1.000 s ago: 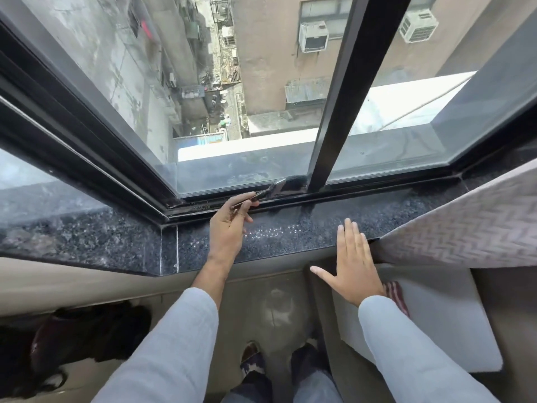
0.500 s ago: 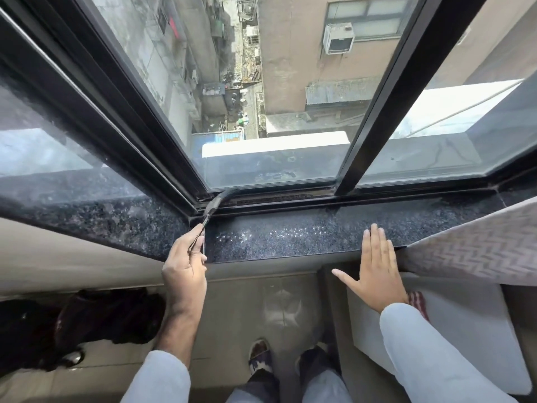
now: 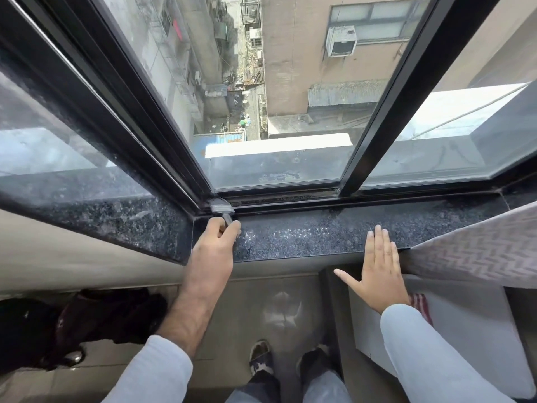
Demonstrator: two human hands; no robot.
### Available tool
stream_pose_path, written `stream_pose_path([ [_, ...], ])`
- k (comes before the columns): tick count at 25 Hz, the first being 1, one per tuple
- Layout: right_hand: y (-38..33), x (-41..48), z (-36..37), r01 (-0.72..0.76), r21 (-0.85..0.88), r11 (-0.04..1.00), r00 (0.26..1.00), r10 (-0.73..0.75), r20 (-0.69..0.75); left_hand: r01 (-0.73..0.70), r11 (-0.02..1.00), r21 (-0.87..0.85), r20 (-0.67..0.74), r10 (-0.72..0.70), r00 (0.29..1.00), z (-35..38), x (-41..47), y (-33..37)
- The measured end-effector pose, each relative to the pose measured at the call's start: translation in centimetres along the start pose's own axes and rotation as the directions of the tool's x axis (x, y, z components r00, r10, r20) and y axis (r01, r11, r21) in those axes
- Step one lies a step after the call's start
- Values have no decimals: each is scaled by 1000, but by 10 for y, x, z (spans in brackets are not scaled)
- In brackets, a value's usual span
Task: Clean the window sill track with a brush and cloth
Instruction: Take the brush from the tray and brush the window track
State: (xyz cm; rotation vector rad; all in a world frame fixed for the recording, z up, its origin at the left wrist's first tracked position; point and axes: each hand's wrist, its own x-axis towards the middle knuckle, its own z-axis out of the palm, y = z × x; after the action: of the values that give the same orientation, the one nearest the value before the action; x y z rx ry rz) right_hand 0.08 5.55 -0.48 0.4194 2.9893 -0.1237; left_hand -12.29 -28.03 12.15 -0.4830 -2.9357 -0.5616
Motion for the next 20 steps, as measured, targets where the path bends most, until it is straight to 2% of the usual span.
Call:
stream_pose_path([
  [4, -1, 1, -2, 3, -10, 1000, 1000, -3, 21, -260, 961, -93, 21, 263, 964, 17, 25, 39],
  [6, -2, 1, -4, -5, -6, 1000, 1000, 5, 23, -332, 924, -189, 32, 344, 939, 27, 34, 69],
  [8, -2, 0, -4, -10, 4, 1000, 1000, 10, 27, -342, 901, -266, 8, 357, 934, 38, 40, 95],
  [10, 0, 0, -5, -9, 17, 1000, 999, 9, 36, -248, 866, -435, -41, 256, 966, 47, 47, 110],
  [12, 2, 2, -6, 3, 8, 1000, 999, -3, 48, -70, 725, -685, -30, 68, 997, 51, 54, 113],
  [14, 3, 2, -7, 4, -1, 1000, 999, -4, 51, 62, 545, -836, 31, -66, 997, 51, 59, 107],
  [17, 5, 3, -7, 2, 19, 1000, 1000, -2, 31, 188, 311, -932, 123, -219, 968, 42, 56, 92],
  [20, 11, 4, -7, 12, 8, 1000, 1000, -13, 22, 209, 36, -977, 187, -320, 929, 33, 45, 70],
])
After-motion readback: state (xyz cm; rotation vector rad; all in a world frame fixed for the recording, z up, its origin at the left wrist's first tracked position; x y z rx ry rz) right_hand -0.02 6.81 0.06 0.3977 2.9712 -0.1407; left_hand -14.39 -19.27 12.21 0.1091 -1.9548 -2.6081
